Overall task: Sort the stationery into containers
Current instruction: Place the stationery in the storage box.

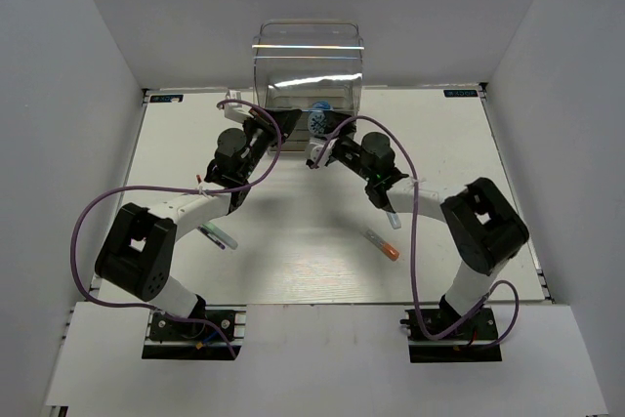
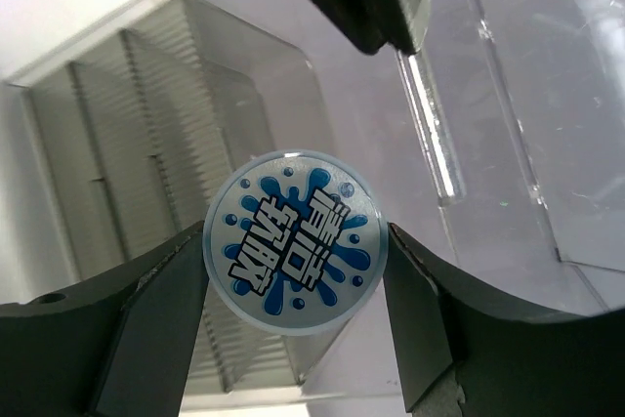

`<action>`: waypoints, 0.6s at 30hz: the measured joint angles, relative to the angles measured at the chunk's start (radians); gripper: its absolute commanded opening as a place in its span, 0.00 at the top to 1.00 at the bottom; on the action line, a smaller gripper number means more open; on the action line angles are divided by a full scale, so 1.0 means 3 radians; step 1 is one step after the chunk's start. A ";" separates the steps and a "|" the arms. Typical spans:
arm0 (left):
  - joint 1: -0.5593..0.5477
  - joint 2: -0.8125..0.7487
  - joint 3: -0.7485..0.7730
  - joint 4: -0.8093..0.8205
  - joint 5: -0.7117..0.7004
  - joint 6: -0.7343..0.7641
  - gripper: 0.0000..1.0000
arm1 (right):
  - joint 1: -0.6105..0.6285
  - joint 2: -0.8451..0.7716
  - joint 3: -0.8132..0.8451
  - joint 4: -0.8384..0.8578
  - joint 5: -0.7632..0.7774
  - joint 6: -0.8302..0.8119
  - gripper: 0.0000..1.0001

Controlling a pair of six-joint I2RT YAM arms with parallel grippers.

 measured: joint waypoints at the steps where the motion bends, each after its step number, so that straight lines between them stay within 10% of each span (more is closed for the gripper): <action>1: 0.0000 0.0000 0.0000 0.0000 0.0000 0.0000 0.97 | 0.0000 0.0084 0.0031 0.0100 0.0032 -0.0025 0.97; 18: 0.0004 0.0000 0.0006 0.0175 -0.0060 0.0011 0.97 | -0.0085 0.0694 0.0348 0.0421 0.0285 -0.0081 1.00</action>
